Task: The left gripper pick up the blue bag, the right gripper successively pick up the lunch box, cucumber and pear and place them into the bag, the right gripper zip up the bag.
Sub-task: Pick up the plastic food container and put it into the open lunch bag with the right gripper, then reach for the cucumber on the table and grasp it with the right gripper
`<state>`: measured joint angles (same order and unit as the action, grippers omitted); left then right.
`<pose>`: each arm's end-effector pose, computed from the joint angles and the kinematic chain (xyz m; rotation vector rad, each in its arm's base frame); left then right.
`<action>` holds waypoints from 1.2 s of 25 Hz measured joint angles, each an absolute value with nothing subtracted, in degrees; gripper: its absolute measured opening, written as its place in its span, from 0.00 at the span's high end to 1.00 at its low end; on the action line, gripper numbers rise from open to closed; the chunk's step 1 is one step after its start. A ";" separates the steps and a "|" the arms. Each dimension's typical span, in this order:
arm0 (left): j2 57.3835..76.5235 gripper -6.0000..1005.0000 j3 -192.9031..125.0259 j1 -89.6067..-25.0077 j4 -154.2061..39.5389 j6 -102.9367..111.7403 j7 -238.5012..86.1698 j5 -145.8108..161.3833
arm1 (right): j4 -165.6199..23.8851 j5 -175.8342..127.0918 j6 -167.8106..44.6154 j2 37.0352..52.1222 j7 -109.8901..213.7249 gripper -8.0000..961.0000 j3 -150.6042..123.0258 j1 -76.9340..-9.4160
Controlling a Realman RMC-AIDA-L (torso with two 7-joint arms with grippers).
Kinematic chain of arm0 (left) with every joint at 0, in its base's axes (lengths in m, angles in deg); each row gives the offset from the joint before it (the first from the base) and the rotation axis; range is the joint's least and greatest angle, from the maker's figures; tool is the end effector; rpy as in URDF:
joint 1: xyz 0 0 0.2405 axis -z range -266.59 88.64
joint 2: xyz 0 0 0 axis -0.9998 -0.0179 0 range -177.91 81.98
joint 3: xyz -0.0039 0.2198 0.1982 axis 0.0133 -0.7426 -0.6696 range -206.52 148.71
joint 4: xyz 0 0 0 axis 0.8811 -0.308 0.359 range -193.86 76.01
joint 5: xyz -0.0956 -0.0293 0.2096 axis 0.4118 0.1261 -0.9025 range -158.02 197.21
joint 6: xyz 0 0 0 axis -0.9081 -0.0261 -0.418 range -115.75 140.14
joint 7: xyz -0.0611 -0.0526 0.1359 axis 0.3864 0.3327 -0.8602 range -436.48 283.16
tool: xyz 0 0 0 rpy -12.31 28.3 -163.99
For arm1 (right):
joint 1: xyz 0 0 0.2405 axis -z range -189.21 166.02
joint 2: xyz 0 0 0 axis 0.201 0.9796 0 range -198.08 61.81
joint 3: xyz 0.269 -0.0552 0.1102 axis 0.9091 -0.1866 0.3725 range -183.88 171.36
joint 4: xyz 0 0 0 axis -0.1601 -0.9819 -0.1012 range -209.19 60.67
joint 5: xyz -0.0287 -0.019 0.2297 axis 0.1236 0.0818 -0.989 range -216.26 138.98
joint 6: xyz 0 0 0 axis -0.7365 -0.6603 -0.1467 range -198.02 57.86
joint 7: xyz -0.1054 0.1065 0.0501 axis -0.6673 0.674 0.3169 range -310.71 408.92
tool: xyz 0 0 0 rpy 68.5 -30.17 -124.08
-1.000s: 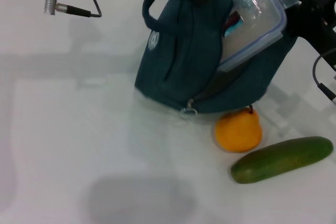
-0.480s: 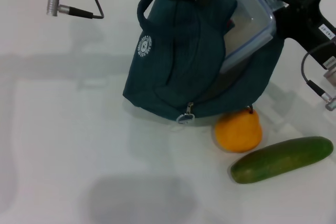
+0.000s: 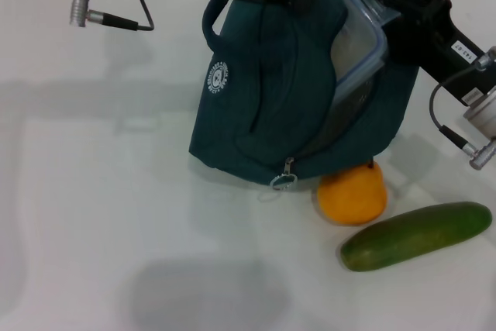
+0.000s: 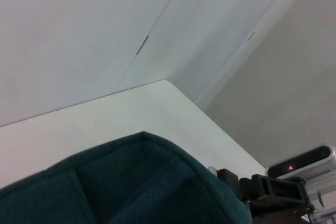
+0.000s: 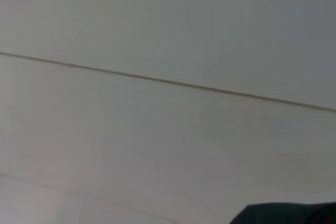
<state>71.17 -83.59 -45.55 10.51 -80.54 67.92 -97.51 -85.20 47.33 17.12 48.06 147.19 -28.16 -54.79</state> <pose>-0.1181 0.4317 0.0185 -2.7707 -1.1564 -0.5255 0.2288 0.3973 -0.0766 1.8205 -1.7323 -1.8207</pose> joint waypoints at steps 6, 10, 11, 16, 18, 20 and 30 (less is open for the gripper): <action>71.22 0.93 -83.67 -45.77 10.50 -80.62 67.92 -97.46 | -85.20 47.15 17.93 48.06 145.58 0.87 -27.76 -54.72; 71.22 0.93 -83.66 -45.94 10.50 -80.65 67.92 -97.45 | -85.22 46.80 17.78 48.06 145.83 0.71 -27.59 -54.36; 71.22 0.93 -83.66 -45.95 10.51 -80.71 67.90 -97.45 | -85.14 46.78 18.06 48.06 145.89 0.67 -27.58 -54.28; 71.22 0.93 -83.65 -46.04 10.50 -80.72 67.42 -97.45 | -83.47 46.62 21.87 48.06 145.98 0.61 -26.32 -52.14; 71.22 0.93 -83.63 -46.06 10.50 -80.58 67.23 -97.49 | -81.23 46.61 25.01 48.06 145.96 0.61 -25.64 -50.25; 71.19 0.93 -83.38 -46.31 10.50 -80.41 67.01 -97.66 | -75.80 46.61 31.49 47.92 145.48 0.61 -25.73 -46.92; 70.94 0.93 -83.23 -47.35 10.38 -79.03 65.80 -98.00 | -60.98 46.83 46.18 46.76 135.99 0.61 -27.37 -35.70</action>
